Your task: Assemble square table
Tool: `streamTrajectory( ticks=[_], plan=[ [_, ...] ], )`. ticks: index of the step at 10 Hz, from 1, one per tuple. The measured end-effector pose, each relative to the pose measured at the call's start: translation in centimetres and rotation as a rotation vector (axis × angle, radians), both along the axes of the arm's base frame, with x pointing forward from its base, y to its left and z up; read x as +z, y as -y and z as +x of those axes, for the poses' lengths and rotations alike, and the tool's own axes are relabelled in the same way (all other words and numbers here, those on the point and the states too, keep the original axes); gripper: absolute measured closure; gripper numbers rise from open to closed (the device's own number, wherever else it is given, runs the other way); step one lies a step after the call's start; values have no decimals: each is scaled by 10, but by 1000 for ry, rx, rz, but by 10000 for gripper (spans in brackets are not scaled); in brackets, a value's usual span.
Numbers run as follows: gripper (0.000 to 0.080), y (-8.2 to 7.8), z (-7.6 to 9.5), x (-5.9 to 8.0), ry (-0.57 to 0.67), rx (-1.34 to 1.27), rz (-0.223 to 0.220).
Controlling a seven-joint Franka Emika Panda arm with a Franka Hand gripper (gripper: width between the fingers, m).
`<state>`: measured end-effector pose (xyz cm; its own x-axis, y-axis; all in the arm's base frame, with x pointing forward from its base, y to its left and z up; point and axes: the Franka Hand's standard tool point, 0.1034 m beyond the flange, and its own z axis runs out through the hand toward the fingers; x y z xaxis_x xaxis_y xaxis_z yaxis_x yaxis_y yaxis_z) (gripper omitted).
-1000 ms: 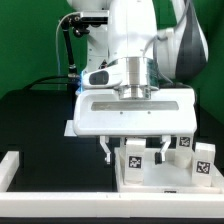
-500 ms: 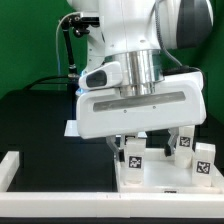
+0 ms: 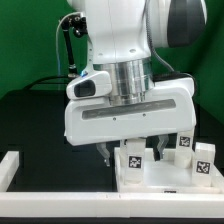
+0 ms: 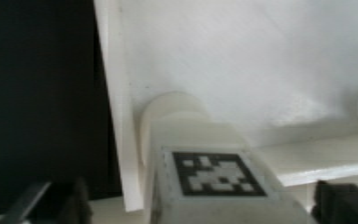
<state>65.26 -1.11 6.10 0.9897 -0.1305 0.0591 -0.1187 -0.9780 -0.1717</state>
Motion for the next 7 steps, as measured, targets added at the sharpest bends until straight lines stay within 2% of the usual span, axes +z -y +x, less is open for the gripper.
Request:
streamTrajectory(
  ticks=[1, 2, 3, 7],
  plan=[
    [420, 0, 0, 0, 0, 1, 0],
    [420, 0, 0, 0, -4, -22, 3],
    [530, 3, 0, -1, -18, -122, 8],
    [530, 3, 3, 1, -76, -419, 34]
  ],
)
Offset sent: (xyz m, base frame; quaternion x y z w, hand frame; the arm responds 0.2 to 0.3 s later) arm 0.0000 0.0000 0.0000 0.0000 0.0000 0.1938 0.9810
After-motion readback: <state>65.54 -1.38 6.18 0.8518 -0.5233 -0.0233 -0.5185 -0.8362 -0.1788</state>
